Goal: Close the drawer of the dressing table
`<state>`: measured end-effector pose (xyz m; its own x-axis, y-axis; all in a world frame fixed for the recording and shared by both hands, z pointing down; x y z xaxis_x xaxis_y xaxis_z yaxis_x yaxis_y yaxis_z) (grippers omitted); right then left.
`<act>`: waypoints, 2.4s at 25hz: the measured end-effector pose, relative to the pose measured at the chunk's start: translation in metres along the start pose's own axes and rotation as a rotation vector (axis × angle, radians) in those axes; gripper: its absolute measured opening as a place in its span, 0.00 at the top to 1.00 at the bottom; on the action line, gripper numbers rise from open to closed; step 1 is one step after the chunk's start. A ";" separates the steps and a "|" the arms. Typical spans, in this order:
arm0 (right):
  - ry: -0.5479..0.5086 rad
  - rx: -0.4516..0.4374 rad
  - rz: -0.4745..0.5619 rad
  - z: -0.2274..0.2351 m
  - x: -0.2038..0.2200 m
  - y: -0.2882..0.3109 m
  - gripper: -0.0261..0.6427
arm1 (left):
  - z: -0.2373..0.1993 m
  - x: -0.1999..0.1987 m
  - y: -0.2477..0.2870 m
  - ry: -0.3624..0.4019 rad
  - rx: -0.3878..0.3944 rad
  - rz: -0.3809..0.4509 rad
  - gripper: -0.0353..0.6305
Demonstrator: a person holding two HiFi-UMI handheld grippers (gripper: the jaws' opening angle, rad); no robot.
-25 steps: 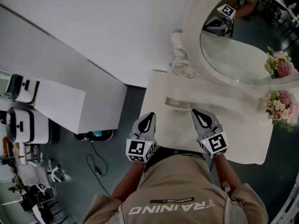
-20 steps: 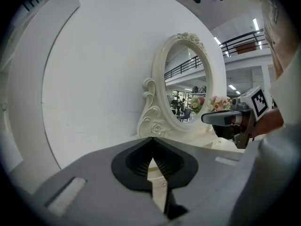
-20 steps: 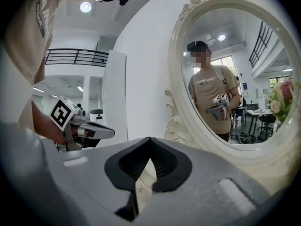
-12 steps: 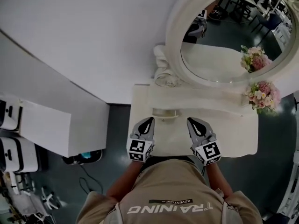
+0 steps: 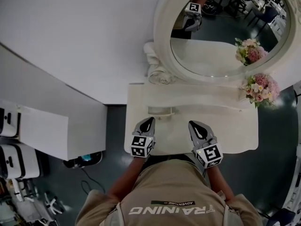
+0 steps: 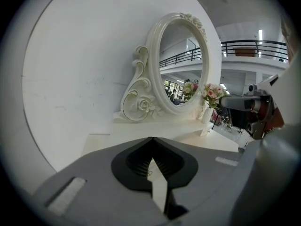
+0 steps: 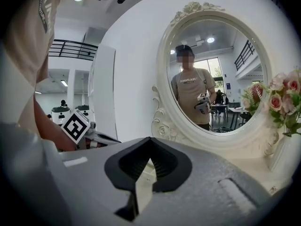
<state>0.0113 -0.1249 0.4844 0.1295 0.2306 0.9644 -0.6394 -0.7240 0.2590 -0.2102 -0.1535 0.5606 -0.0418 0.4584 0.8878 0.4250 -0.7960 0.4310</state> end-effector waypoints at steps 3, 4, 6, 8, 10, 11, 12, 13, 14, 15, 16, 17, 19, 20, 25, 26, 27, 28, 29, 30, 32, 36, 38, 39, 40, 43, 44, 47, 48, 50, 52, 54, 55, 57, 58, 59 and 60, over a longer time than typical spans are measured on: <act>0.006 -0.001 0.013 0.005 0.001 -0.003 0.96 | 0.005 0.013 0.010 0.006 -0.001 -0.052 0.92; 0.007 -0.001 0.020 0.007 0.001 -0.003 0.96 | 0.006 0.018 0.015 0.003 0.001 -0.074 0.92; 0.011 0.000 0.029 0.011 0.001 -0.004 0.96 | 0.007 0.031 0.024 -0.018 0.006 -0.121 0.92; 0.017 0.003 0.032 0.014 0.003 -0.004 0.96 | 0.006 0.044 0.034 -0.054 0.008 -0.174 0.92; 0.025 0.006 0.028 0.018 0.005 -0.004 0.96 | 0.005 0.058 0.042 -0.097 0.010 -0.230 0.92; 0.027 0.008 0.026 0.020 0.006 -0.005 0.96 | 0.003 0.065 0.046 -0.115 0.008 -0.255 0.92; 0.028 0.010 0.024 0.022 0.007 -0.005 0.96 | 0.002 0.071 0.049 -0.127 0.006 -0.277 0.92; 0.029 0.012 0.022 0.024 0.008 -0.006 0.96 | 0.001 0.076 0.052 -0.133 0.003 -0.297 0.92; 0.029 0.015 0.020 0.027 0.008 -0.006 0.96 | 0.001 0.080 0.055 -0.134 0.002 -0.315 0.92; 0.030 0.018 0.017 0.029 0.008 -0.006 0.96 | 0.001 0.083 0.058 -0.134 0.003 -0.332 0.92; 0.032 0.021 0.013 0.032 0.009 -0.007 0.96 | 0.001 0.086 0.061 -0.133 0.004 -0.347 0.92; 0.034 0.022 0.009 0.034 0.009 -0.007 0.96 | 0.002 0.088 0.063 -0.134 0.006 -0.358 0.92; 0.037 0.018 -0.002 0.037 0.011 -0.006 0.96 | 0.002 0.092 0.068 -0.144 0.009 -0.373 0.92; 0.038 0.014 -0.007 0.038 0.012 -0.005 0.96 | 0.002 0.093 0.070 -0.149 0.008 -0.380 0.92; 0.042 -0.015 -0.014 0.040 0.011 0.005 0.96 | 0.002 0.098 0.079 -0.156 0.001 -0.422 0.92; 0.043 -0.019 -0.012 0.040 0.009 0.007 0.96 | 0.002 0.099 0.080 -0.158 0.001 -0.429 0.92; 0.043 -0.023 -0.010 0.041 0.008 0.010 0.96 | 0.001 0.100 0.082 -0.158 -0.001 -0.436 0.92; 0.041 -0.027 -0.009 0.041 0.006 0.012 0.96 | 0.001 0.101 0.082 -0.156 -0.001 -0.442 0.92; 0.037 -0.033 -0.008 0.042 0.004 0.014 0.96 | 0.000 0.102 0.083 -0.156 -0.001 -0.445 0.92; 0.032 -0.039 -0.008 0.042 0.003 0.017 0.96 | 0.000 0.102 0.084 -0.157 -0.001 -0.447 0.92; 0.025 -0.052 -0.011 0.042 0.002 0.021 0.96 | 0.000 0.102 0.085 -0.161 0.001 -0.448 0.92; 0.022 -0.073 -0.020 0.040 0.001 0.028 0.96 | 0.000 0.102 0.085 -0.168 -0.004 -0.448 0.92; 0.021 -0.081 -0.022 0.040 0.000 0.031 0.96 | -0.001 0.101 0.086 -0.173 -0.008 -0.446 0.92; 0.020 -0.084 -0.023 0.041 0.000 0.033 0.96 | -0.002 0.101 0.087 -0.176 -0.008 -0.446 0.92; 0.020 -0.087 -0.026 0.041 0.000 0.034 0.96 | -0.003 0.101 0.087 -0.178 -0.007 -0.447 0.92; 0.016 -0.093 -0.033 0.042 0.000 0.038 0.96 | -0.004 0.099 0.089 -0.179 -0.003 -0.446 0.92; 0.015 -0.094 -0.034 0.043 -0.001 0.039 0.96 | -0.005 0.099 0.090 -0.179 -0.003 -0.445 0.92; 0.013 -0.094 -0.035 0.044 -0.002 0.040 0.96 | -0.006 0.096 0.092 -0.179 -0.002 -0.443 0.92; 0.013 -0.093 -0.035 0.044 -0.003 0.041 0.96 | -0.007 0.096 0.092 -0.178 -0.001 -0.444 0.92; 0.012 -0.092 -0.036 0.045 -0.003 0.041 0.96 | -0.006 0.095 0.093 -0.176 0.002 -0.447 0.92; 0.011 -0.090 -0.038 0.047 -0.003 0.042 0.96 | -0.007 0.095 0.096 -0.180 0.003 -0.446 0.92; 0.010 -0.087 -0.043 0.048 -0.003 0.042 0.96 | -0.009 0.094 0.098 -0.188 -0.001 -0.443 0.92; 0.008 -0.087 -0.045 0.049 -0.003 0.042 0.96 | -0.010 0.094 0.099 -0.193 -0.004 -0.442 0.92; 0.006 -0.086 -0.048 0.049 -0.003 0.043 0.96 | -0.014 0.093 0.101 -0.199 -0.008 -0.439 0.92; 0.006 -0.087 -0.049 0.050 -0.003 0.043 0.96 | -0.015 0.092 0.102 -0.202 -0.009 -0.437 0.92; 0.005 -0.086 -0.049 0.051 -0.004 0.044 0.96 | -0.016 0.091 0.104 -0.203 -0.011 -0.436 0.92; 0.003 -0.086 -0.050 0.051 -0.004 0.045 0.96 | -0.017 0.089 0.105 -0.203 -0.010 -0.434 0.92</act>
<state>0.0212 -0.1916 0.4944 0.1603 0.2669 0.9503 -0.6952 -0.6529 0.3006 -0.1850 -0.2032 0.6878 -0.0353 0.8167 0.5760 0.3983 -0.5172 0.7576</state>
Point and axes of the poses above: the fingertips, and each gripper's own axes: y forward along the fingers, z to its right, x out of its underside, the point moved 6 cm from there along -y, backward along the fingers, and after that the axes turned 2 degrees about -x, right-handed, at the moved point
